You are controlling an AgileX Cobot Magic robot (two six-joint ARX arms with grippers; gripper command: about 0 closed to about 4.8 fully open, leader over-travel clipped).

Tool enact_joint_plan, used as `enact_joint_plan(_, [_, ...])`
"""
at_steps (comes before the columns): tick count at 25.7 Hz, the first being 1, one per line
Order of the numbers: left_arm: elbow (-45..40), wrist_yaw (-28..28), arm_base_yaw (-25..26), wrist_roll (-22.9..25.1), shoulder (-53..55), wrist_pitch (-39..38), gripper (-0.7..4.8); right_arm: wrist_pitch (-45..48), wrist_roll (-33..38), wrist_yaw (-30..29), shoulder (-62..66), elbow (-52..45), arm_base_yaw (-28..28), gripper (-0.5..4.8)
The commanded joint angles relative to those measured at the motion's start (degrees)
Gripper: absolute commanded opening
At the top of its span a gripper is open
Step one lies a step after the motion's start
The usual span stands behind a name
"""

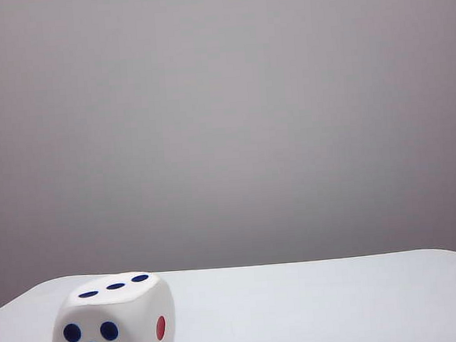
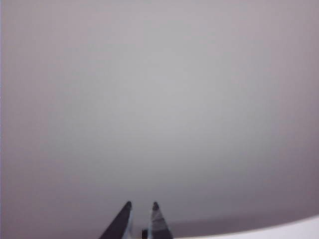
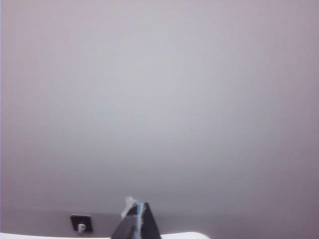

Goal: Pick up the dice on the table and roll the dice.

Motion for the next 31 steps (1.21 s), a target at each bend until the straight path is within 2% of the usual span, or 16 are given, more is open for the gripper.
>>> enact_joint_plan(1, [-2.4,-0.3,0.1,-2.0,-3.0,1.9,0.46,6.6,1.1,1.6,0.0,-3.9,0.8,-0.02])
enact_joint_plan(5, [-6.1,-0.3,0.0,-2.6,-4.1,2.7,0.19,11.5,1.4,4.8,-0.2,-10.4,0.9,-0.01])
enact_joint_plan(7, [-9.0,-0.3,0.0,-7.3,-4.1,7.1,0.16,15.9,4.1,4.9,-2.1,-13.9,0.6,-0.01])
enact_joint_plan(9, [-10.1,1.0,0.0,-8.3,-4.1,8.4,-0.06,15.7,4.2,4.8,-5.5,-15.4,0.5,-0.01])
enact_joint_plan(12, [-10.8,3.0,0.1,-8.0,-4.1,8.3,-0.06,14.7,4.2,4.9,-9.3,-16.7,0.5,-0.01])
enact_joint_plan(16, [-13.2,4.8,0.1,-5.3,-4.1,8.1,-0.06,7.7,3.7,6.5,-16.3,-18.6,0.2,-0.01])
enact_joint_plan(21, [-15.2,4.7,0.1,-1.5,-4.1,6.0,-0.06,7.7,3.7,5.8,-16.3,-22.4,-0.1,-0.01])
enact_joint_plan(26, [-17.2,0.0,0.1,0.6,-4.1,5.8,-0.06,4.7,3.8,4.6,-16.2,-24.9,-0.1,-0.01])
enact_joint_plan(28, [-17.2,0.1,0.1,1.2,-4.1,4.8,-0.06,3.1,3.7,4.7,-16.2,-24.9,-0.2,0.0])
enact_joint_plan(31, [-17.6,-1.4,0.1,4.8,-4.1,0.5,-0.06,-0.9,3.7,4.8,-16.2,-24.9,-0.2,0.02])
